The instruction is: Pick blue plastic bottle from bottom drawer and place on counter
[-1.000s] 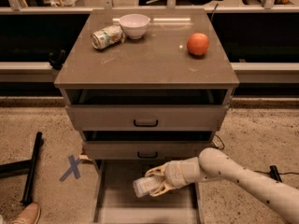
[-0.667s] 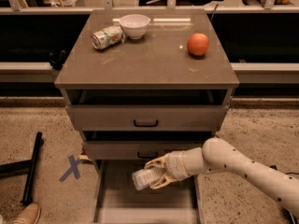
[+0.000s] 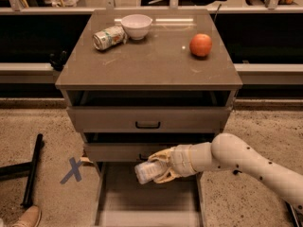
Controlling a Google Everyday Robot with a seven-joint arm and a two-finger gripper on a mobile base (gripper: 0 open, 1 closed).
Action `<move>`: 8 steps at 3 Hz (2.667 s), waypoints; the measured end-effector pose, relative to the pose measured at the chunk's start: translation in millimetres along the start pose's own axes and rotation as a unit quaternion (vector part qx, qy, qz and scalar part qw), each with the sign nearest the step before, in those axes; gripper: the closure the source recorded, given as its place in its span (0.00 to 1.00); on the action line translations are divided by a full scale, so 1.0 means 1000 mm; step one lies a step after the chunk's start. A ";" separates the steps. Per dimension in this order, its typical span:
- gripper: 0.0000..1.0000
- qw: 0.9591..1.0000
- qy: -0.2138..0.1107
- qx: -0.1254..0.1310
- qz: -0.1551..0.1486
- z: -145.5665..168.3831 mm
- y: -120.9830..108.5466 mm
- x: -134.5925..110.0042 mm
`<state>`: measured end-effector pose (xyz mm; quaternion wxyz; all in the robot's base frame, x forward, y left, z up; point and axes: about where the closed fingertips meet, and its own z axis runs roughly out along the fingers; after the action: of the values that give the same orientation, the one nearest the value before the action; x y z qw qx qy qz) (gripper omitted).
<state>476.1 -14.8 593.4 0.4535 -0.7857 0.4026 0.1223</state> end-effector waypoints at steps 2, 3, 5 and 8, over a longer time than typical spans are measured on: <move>1.00 0.995 -0.048 0.082 -0.011 -0.111 -0.076 -0.030; 1.00 0.992 -0.052 0.113 -0.016 -0.173 -0.116 -0.050; 1.00 0.985 -0.075 0.149 -0.042 -0.221 -0.146 -0.073; 1.00 0.995 -0.014 0.101 0.012 -0.187 -0.249 -0.096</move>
Offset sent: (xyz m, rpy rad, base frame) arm 0.0256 -0.0978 0.2034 0.2537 -0.1424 -0.0440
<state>567.0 -50.3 904.0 0.5350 -0.7290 0.4158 0.0973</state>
